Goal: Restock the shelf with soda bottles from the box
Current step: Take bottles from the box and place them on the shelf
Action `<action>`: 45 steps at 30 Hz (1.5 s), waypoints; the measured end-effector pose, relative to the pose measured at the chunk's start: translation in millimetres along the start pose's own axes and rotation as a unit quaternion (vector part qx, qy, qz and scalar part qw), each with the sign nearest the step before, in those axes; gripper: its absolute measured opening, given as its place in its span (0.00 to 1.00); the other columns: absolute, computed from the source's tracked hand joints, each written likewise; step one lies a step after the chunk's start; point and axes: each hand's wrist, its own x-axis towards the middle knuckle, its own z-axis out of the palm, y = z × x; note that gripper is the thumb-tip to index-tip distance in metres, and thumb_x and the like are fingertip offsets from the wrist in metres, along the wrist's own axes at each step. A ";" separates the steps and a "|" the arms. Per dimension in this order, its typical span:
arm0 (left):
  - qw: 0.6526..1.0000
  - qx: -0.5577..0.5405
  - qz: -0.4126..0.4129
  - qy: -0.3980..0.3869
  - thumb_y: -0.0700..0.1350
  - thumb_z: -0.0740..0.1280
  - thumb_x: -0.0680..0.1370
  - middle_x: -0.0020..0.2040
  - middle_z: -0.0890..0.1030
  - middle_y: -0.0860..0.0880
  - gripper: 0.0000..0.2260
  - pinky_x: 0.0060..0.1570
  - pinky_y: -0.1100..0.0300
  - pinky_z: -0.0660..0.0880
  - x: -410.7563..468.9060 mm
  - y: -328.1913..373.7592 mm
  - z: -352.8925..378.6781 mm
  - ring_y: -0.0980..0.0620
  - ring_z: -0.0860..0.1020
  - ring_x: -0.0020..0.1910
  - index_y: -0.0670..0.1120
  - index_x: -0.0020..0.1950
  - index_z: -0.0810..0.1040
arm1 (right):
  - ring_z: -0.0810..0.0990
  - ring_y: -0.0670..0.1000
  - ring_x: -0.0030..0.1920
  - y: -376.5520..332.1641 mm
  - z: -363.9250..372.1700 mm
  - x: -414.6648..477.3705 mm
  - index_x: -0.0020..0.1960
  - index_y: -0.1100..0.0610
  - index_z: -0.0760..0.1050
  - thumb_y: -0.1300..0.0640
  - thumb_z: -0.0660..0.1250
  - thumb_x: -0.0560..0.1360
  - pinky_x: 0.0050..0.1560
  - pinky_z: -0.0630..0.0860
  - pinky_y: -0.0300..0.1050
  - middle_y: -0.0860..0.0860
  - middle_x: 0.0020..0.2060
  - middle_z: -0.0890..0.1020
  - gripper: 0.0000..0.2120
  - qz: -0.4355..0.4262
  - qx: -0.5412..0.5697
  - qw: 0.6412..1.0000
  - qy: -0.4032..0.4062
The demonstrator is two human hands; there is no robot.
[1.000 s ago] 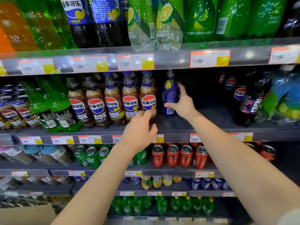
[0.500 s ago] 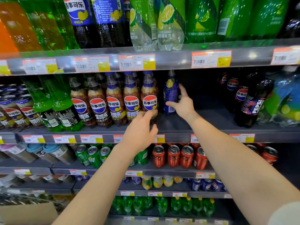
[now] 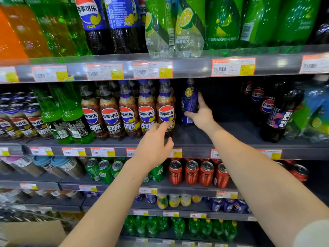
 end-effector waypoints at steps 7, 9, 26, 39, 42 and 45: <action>1.000 -0.002 -0.009 0.004 0.46 0.65 0.82 0.72 0.71 0.45 0.25 0.65 0.50 0.73 -4.4 -1.6 -2.7 0.43 0.73 0.68 0.53 0.79 0.65 | 0.73 0.57 0.71 -2.4 0.6 0.3 0.83 0.46 0.46 0.60 0.74 0.76 0.70 0.72 0.54 0.55 0.74 0.72 0.48 0.011 -0.009 1.000 -0.006; 1.000 0.003 -0.012 0.003 0.46 0.65 0.82 0.72 0.71 0.44 0.25 0.65 0.50 0.73 -6.0 -1.3 -3.3 0.43 0.73 0.68 0.53 0.79 0.65 | 0.73 0.57 0.71 -2.9 0.3 -0.4 0.83 0.46 0.46 0.60 0.74 0.76 0.71 0.72 0.54 0.54 0.74 0.71 0.48 0.016 -0.010 1.000 -0.009; 0.998 0.042 -0.016 -0.041 0.48 0.64 0.81 0.67 0.73 0.42 0.25 0.61 0.41 0.75 -16.2 -24.3 -11.4 0.37 0.74 0.64 0.50 0.78 0.65 | 0.77 0.60 0.66 -24.9 -19.7 -84.7 0.74 0.54 0.72 0.57 0.65 0.79 0.64 0.76 0.54 0.56 0.67 0.79 0.23 0.040 -0.257 0.965 -0.028; 0.987 0.125 -0.008 -0.096 0.51 0.64 0.81 0.68 0.74 0.41 0.25 0.54 0.46 0.78 -107.7 -55.1 -53.5 0.37 0.75 0.64 0.49 0.78 0.65 | 0.79 0.63 0.62 -81.2 54.4 -227.2 0.67 0.58 0.74 0.53 0.64 0.78 0.54 0.77 0.54 0.58 0.62 0.80 0.18 0.027 -0.400 0.906 -0.138; 0.983 0.149 -0.026 -0.102 0.53 0.63 0.82 0.69 0.73 0.41 0.27 0.54 0.45 0.78 -133.5 -70.7 -66.6 0.37 0.75 0.63 0.50 0.80 0.62 | 0.78 0.61 0.66 -98.3 75.0 -252.7 0.71 0.57 0.73 0.55 0.64 0.78 0.61 0.77 0.54 0.57 0.68 0.78 0.22 0.003 -0.388 0.908 -0.157; 0.977 0.170 -0.049 -0.118 0.55 0.63 0.82 0.69 0.73 0.41 0.28 0.52 0.46 0.78 -165.9 -86.4 -77.1 0.37 0.76 0.62 0.50 0.81 0.60 | 0.78 0.60 0.66 -117.4 94.5 -281.6 0.72 0.57 0.73 0.56 0.64 0.78 0.62 0.78 0.55 0.57 0.68 0.77 0.22 0.000 -0.385 0.907 -0.172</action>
